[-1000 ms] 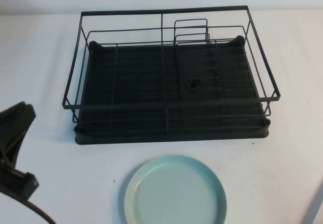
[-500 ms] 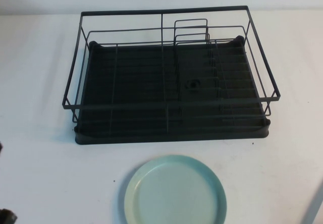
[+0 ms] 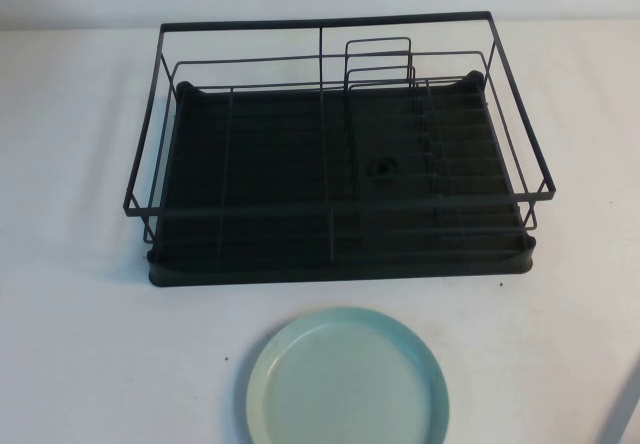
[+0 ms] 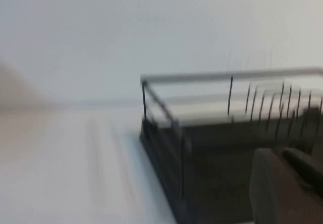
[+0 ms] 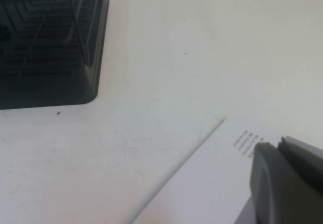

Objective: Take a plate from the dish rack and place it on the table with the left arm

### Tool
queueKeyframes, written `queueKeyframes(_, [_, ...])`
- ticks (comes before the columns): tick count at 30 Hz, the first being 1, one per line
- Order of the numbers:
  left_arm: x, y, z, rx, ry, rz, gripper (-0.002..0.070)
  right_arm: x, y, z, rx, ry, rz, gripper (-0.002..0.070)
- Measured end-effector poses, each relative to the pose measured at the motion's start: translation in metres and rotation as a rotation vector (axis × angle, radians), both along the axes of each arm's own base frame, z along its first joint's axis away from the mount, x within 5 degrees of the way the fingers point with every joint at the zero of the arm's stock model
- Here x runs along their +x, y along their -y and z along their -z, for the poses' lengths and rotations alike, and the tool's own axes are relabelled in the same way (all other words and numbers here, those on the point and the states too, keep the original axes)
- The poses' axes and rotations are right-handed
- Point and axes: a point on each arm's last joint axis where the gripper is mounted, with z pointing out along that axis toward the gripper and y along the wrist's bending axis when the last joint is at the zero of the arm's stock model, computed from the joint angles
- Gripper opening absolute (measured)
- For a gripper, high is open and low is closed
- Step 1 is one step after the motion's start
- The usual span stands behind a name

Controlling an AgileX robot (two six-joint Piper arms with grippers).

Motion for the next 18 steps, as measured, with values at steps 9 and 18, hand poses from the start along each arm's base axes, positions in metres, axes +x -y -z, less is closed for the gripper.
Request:
queueKeyframes(9, [0.004, -0.005, 0.055, 0.023, -0.349, -0.089, -0.0003, 0.0, 0.0, 0.0, 0.0, 0.0, 0.0, -0.002])
queueKeyframes(18, [0.005, -0.008, 0.058, 0.035, -0.345, -0.148, -0.0003, 0.0, 0.0, 0.0, 0.0, 0.0, 0.0, -0.002])
